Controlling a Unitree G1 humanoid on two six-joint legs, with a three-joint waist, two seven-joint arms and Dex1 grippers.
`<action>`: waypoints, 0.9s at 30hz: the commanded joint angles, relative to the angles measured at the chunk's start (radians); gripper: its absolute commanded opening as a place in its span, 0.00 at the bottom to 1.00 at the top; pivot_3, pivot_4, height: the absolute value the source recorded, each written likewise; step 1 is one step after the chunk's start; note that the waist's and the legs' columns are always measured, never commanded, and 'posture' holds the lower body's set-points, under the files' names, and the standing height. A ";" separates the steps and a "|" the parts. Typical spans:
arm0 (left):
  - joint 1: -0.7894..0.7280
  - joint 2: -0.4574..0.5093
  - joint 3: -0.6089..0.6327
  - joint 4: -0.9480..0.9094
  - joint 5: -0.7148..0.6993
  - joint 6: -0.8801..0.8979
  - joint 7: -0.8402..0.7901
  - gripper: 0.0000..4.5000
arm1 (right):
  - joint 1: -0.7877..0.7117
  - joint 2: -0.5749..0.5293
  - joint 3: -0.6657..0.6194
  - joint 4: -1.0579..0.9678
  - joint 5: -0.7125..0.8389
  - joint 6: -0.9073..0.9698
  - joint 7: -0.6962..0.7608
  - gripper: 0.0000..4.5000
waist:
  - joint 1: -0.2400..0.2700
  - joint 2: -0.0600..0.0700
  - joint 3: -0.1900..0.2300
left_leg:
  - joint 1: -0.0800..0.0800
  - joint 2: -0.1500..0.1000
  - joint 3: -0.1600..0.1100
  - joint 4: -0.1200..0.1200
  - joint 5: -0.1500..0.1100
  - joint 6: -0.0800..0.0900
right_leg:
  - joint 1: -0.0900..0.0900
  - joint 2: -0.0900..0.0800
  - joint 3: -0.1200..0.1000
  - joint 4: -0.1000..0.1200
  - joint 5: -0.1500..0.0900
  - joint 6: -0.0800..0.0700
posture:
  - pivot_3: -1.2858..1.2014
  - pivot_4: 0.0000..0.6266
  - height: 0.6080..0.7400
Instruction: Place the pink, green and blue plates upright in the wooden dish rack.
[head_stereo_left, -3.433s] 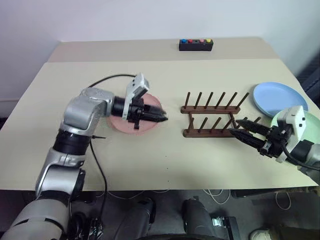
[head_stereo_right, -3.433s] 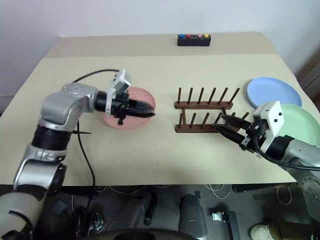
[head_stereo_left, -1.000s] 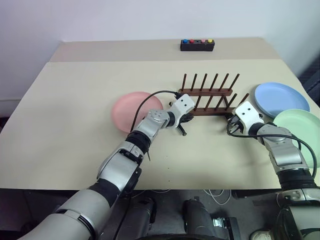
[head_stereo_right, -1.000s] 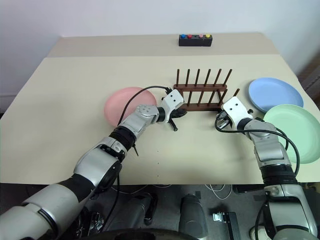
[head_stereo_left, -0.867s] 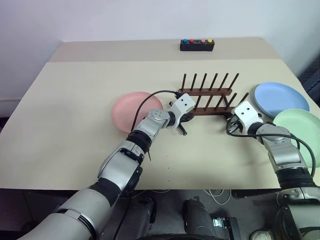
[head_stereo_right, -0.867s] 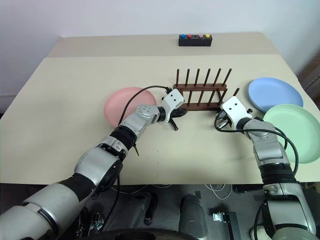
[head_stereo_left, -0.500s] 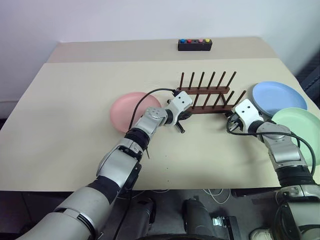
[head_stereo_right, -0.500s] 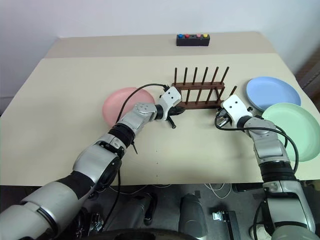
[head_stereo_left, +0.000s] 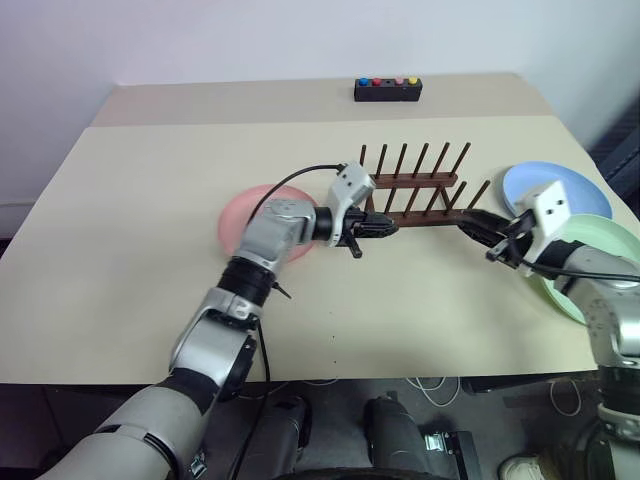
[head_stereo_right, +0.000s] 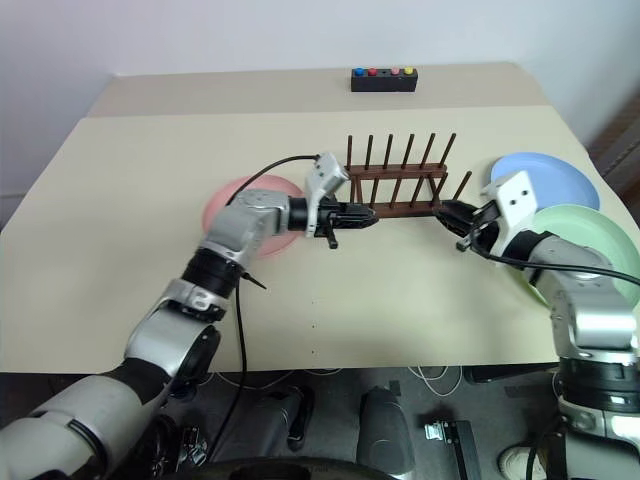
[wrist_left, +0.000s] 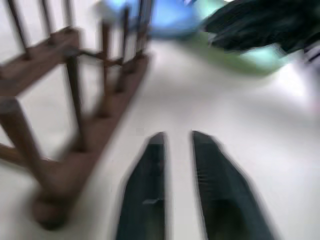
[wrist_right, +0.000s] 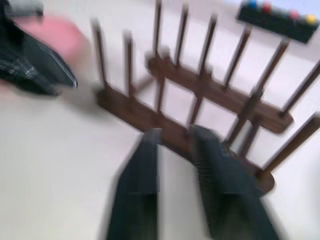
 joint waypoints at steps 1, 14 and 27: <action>0.019 0.085 0.037 -0.186 -0.110 0.137 -0.069 0.65 | 0.017 -0.034 -0.087 -0.103 0.106 0.077 0.005 0.64 | 0.001 0.000 0.000 | 0.000 0.000 0.000 0.000 0.000 0.000 | 0.000 0.000 0.000 0.000 0.000 0.000 | 0.52 0.24 1.00; 0.067 0.415 0.128 -0.263 -0.268 0.123 -0.302 0.99 | 0.064 -0.085 -0.179 -0.192 0.212 0.161 -0.019 0.99 | 0.001 0.001 0.000 | 0.001 0.000 0.000 0.000 0.000 0.000 | 0.001 0.000 0.000 0.000 0.000 -0.001 | 0.52 0.24 1.00; -0.083 0.661 0.156 0.280 0.051 -0.097 0.022 0.99 | 0.038 -0.065 -0.113 -0.235 0.326 0.117 0.065 0.99 | 0.007 0.000 0.000 | 0.000 0.001 0.000 -0.001 0.000 0.000 | 0.000 0.000 0.000 -0.002 0.000 -0.001 | 0.52 0.24 1.00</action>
